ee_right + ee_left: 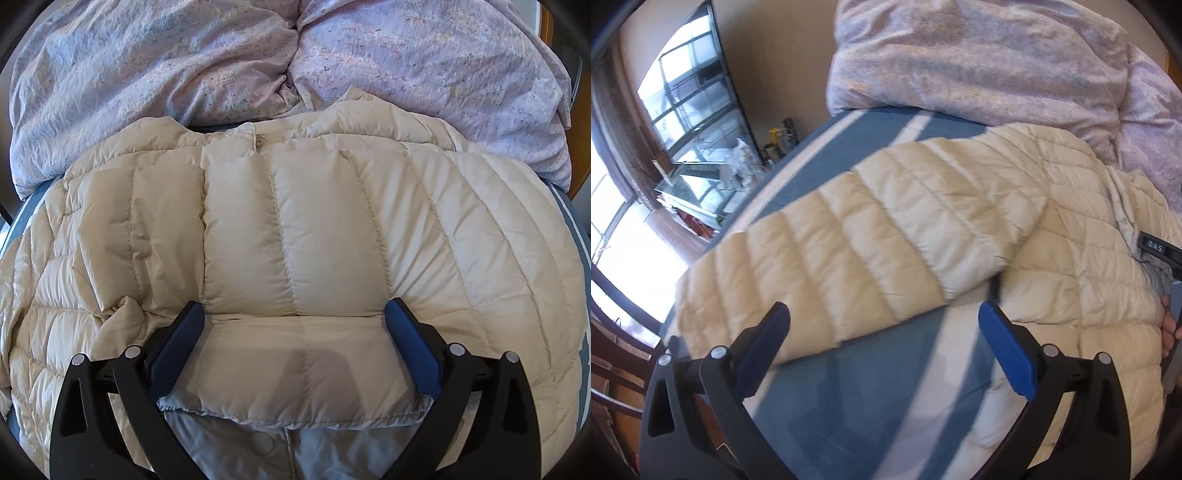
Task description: Fold large clothes
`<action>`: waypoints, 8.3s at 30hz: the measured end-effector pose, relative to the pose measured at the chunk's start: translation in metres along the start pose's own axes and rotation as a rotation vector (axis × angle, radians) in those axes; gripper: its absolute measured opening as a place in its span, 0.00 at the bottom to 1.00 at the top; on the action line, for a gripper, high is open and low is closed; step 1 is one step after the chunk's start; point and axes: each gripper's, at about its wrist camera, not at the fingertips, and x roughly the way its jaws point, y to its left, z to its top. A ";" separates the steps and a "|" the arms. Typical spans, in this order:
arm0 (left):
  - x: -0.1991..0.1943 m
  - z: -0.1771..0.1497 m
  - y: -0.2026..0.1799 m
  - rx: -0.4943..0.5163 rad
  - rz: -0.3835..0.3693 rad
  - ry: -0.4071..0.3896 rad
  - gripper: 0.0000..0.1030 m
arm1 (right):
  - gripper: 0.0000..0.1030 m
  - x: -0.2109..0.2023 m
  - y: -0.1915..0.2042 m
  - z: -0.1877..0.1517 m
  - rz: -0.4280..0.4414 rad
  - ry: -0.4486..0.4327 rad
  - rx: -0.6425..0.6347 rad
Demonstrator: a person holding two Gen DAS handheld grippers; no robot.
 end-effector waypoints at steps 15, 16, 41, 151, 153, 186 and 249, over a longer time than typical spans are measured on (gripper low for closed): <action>0.007 -0.024 0.138 -0.257 0.137 0.059 0.82 | 0.99 -0.002 -0.001 -0.003 0.020 -0.013 -0.002; 0.011 -0.027 0.146 -0.281 0.123 0.074 0.77 | 0.99 -0.002 -0.001 -0.003 0.021 -0.013 -0.002; 0.032 -0.050 0.201 -0.552 -0.023 0.109 0.60 | 0.99 -0.005 -0.002 -0.006 0.038 -0.024 0.002; -0.035 0.043 -0.283 0.227 -0.630 -0.045 0.33 | 0.99 -0.050 -0.124 -0.016 -0.087 -0.100 0.069; -0.034 0.046 -0.277 0.215 -0.620 -0.049 0.36 | 0.99 -0.050 -0.123 -0.017 -0.086 -0.102 0.066; 0.053 0.037 -0.280 0.241 -0.374 0.034 0.38 | 0.55 -0.073 -0.090 0.002 0.163 -0.164 0.064; -0.026 -0.063 -0.047 0.210 -0.324 -0.001 0.75 | 0.93 -0.166 -0.211 -0.128 0.062 0.130 0.023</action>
